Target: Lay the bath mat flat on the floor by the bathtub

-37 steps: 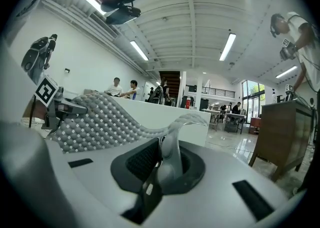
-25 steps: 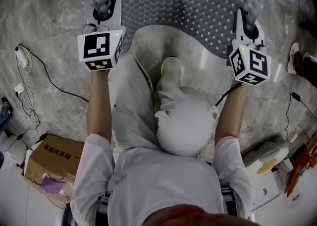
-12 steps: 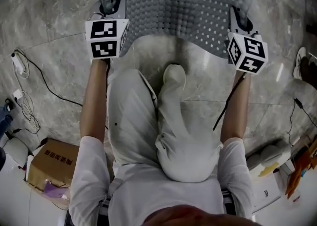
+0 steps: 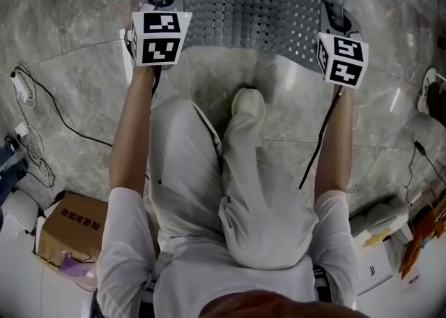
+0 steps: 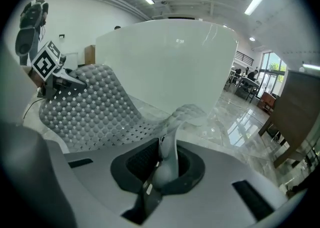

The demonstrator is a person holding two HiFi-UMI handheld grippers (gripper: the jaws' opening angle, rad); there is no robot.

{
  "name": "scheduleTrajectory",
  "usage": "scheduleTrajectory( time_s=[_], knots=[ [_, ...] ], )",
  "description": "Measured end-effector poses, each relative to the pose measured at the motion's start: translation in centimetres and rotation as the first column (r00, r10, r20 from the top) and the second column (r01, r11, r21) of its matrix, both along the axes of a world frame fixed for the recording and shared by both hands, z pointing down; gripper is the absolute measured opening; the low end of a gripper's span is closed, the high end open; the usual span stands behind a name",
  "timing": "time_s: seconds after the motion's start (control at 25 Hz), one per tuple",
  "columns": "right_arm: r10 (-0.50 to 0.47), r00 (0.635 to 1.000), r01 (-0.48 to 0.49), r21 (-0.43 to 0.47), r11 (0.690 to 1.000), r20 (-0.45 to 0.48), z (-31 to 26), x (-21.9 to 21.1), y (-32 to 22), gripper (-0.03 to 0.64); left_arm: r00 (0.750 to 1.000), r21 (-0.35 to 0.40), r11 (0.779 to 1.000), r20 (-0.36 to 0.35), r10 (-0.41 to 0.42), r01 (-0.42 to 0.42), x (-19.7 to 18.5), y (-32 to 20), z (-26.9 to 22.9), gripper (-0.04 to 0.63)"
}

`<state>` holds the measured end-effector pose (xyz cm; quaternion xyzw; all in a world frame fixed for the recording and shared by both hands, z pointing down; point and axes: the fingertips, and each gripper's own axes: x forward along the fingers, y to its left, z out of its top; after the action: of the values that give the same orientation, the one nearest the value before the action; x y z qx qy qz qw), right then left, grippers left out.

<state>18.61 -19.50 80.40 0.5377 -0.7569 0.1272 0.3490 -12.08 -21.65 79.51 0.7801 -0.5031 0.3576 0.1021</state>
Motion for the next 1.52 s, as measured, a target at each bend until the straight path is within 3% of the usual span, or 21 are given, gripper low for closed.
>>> scheduleTrajectory(
  time_s=[0.52,0.96,1.16,1.52],
  knots=[
    [-0.026,0.990,0.017,-0.070,0.997,-0.137,6.8,0.4,-0.4,0.018,0.988,-0.011,1.000,0.155,0.007,-0.006,-1.6,-1.7,4.6,0.020],
    [-0.029,0.964,-0.003,-0.120,0.993,-0.264,12.2,3.9,-0.8,0.018,0.964,-0.025,1.000,0.267,0.001,0.005,-4.4,-3.2,9.2,0.021],
    [-0.024,0.956,-0.022,-0.150,0.988,-0.294,14.9,7.1,-0.7,0.020,0.958,-0.040,0.999,0.288,-0.012,0.025,-5.3,-4.0,11.7,0.026],
    [-0.023,0.958,-0.037,-0.200,0.979,-0.286,17.0,8.7,-1.1,0.029,0.950,-0.058,0.998,0.313,0.009,0.010,-8.3,-4.7,14.1,0.029]
  ],
)
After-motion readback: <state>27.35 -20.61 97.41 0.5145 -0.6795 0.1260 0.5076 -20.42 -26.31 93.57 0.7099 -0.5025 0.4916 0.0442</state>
